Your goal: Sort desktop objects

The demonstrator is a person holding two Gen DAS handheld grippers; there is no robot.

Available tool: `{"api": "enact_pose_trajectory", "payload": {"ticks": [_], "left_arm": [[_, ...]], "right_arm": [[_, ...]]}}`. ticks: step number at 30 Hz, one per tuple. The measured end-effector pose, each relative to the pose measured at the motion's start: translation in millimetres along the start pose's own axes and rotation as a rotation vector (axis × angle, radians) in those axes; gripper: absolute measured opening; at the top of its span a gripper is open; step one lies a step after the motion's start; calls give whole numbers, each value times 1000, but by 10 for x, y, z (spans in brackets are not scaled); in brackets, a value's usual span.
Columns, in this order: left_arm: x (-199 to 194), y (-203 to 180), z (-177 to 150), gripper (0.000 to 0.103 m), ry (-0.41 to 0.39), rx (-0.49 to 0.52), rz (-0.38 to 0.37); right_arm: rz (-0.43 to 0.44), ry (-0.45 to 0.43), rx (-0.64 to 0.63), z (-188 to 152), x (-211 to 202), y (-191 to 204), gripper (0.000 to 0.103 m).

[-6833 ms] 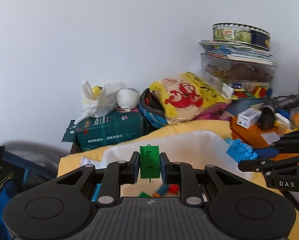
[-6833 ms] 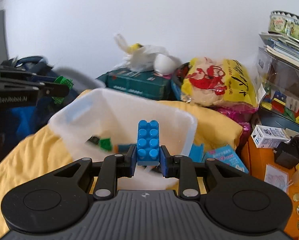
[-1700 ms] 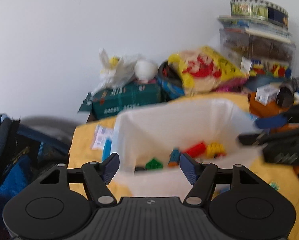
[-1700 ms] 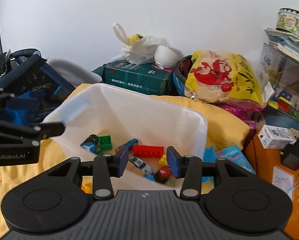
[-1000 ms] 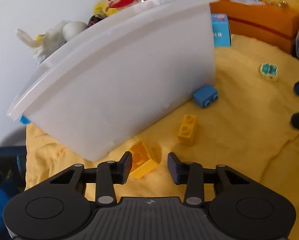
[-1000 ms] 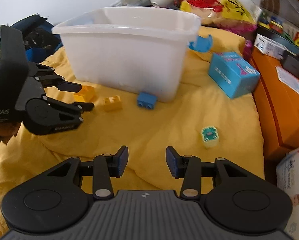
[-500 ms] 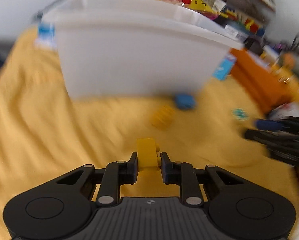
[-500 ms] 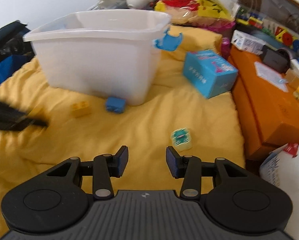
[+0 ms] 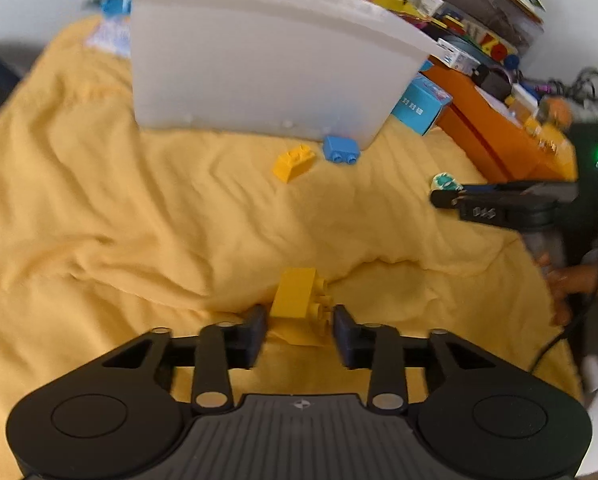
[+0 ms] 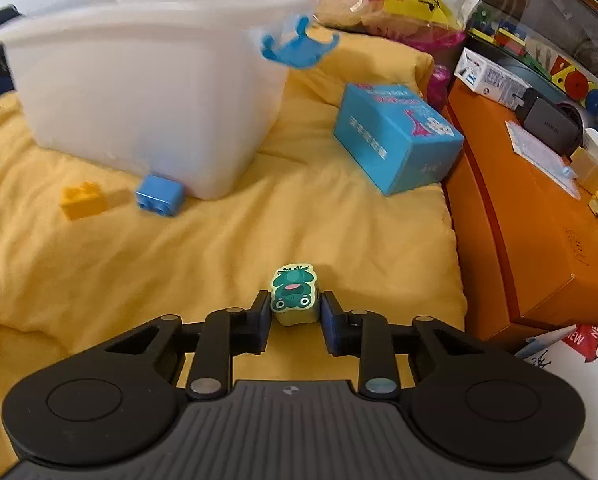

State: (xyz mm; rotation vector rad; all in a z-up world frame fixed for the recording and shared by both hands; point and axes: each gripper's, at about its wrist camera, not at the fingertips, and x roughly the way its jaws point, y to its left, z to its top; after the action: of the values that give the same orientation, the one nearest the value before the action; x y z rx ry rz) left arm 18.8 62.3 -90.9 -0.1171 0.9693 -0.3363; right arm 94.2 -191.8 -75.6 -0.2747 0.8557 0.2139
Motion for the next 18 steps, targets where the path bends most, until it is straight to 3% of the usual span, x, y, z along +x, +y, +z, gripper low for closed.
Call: {"api": "enact_pose_trajectory", "payload": {"ticks": [9, 16, 18], "left_arm": [[-102, -117, -6, 51, -80, 141, 126], [-157, -164, -15, 54, -111, 208, 213], [-202, -183, -6, 54, -118, 213, 196]], "right_arm": [[242, -9, 12, -167, -421, 405, 30], [253, 34, -31, -327, -311, 521, 30], [252, 31, -33, -320, -331, 530, 30]]}}
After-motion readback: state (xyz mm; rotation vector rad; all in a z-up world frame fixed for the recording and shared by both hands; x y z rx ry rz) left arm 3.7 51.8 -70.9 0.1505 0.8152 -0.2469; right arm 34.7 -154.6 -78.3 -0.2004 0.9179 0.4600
